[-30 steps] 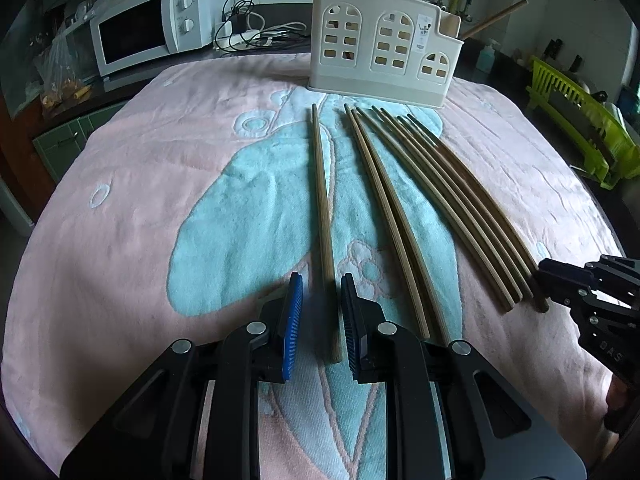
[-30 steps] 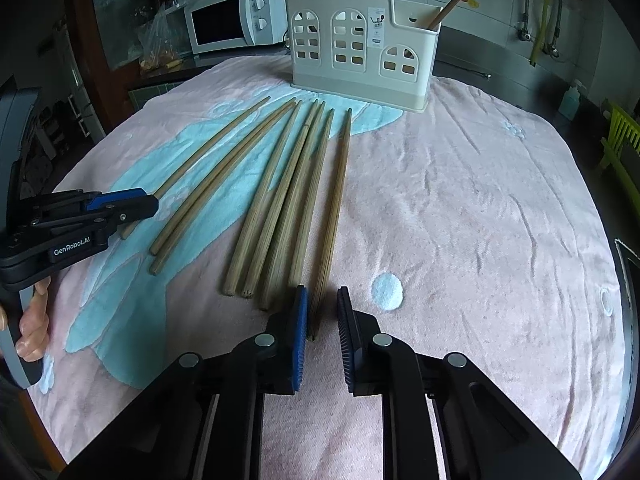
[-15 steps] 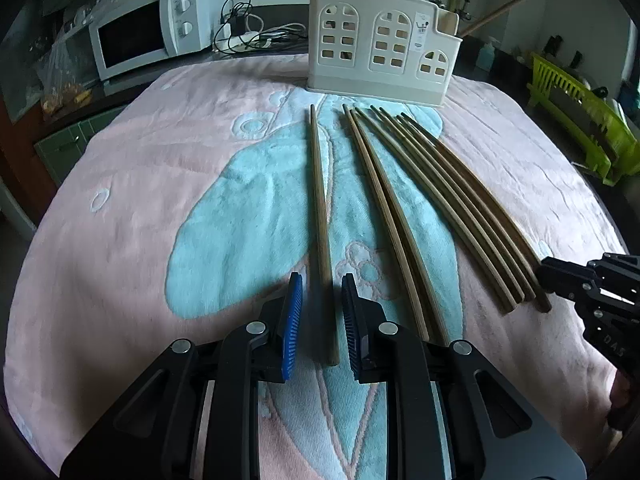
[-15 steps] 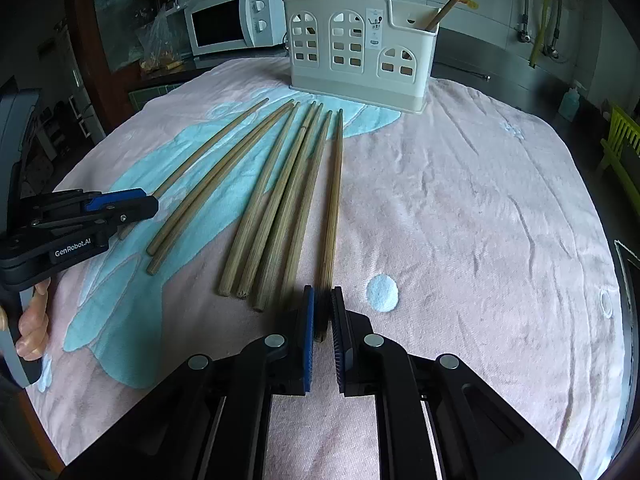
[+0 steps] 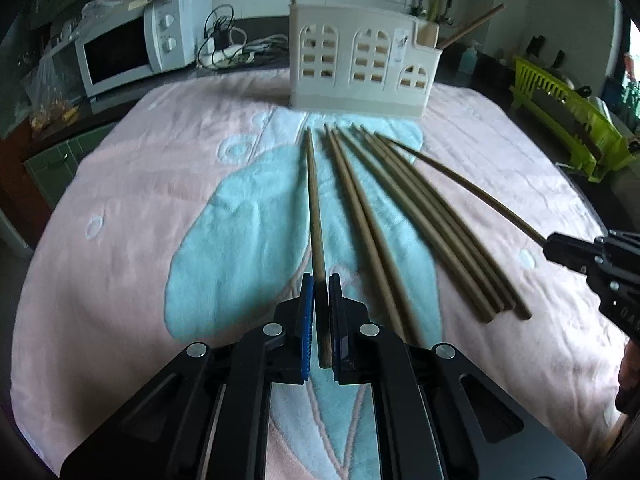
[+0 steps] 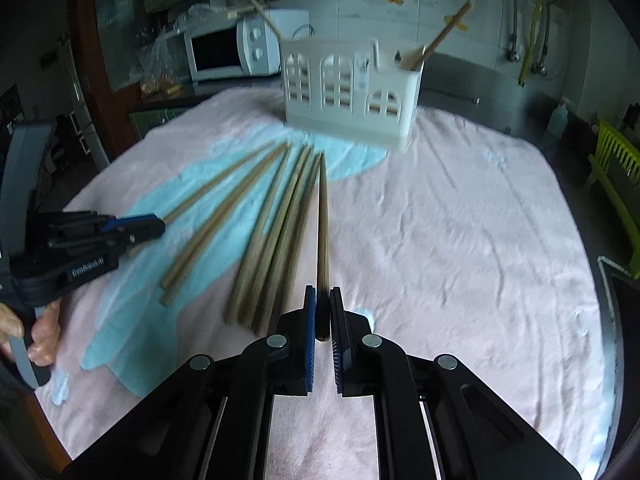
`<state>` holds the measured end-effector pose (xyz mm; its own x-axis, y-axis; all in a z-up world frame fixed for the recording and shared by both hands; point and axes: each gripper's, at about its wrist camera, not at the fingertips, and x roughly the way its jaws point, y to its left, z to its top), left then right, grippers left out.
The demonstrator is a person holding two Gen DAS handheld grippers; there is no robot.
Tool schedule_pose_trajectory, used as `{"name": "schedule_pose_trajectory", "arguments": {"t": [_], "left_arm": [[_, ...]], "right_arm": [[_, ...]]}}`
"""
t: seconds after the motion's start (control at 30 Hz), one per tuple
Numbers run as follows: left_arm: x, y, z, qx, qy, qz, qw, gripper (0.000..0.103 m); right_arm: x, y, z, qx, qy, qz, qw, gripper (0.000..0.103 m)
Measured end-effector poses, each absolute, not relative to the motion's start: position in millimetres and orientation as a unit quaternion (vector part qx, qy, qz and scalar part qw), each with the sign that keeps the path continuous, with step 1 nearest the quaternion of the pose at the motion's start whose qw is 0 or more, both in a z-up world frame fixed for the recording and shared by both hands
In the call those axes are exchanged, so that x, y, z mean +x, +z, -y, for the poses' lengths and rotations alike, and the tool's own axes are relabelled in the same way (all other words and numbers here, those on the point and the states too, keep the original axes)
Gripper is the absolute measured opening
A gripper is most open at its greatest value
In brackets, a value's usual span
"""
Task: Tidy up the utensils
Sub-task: 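Lift the left gripper's chopstick over the holder while the right gripper carries its own there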
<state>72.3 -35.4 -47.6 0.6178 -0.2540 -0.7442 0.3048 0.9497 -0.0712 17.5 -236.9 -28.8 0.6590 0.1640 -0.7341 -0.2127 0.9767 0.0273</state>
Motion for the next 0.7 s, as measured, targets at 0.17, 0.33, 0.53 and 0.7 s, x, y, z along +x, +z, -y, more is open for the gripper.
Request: {"name": "schedule_pose_trajectory", "arguments": {"t": [0.17, 0.33, 0.53, 0.7], "left_arm": [[69, -25, 33, 0.025, -0.162, -0.375, 0.913, 0.006], [70, -4, 30, 0.019, -0.164, -0.337, 0.927, 0.006], [80, 14, 25, 0.008, -0.164, -0.301, 0.939, 0.001], [89, 16, 19, -0.003, -0.172, -0.306, 0.936, 0.001]], "right_arm": [[21, 4, 240, -0.026, 0.103, -0.361, 0.926, 0.007], [29, 29, 236, -0.027, 0.107, -0.332, 0.937, 0.007], [44, 49, 229, -0.026, 0.113, -0.305, 0.945, 0.007], [53, 54, 224, -0.024, 0.115, -0.299, 0.947, 0.007]]}}
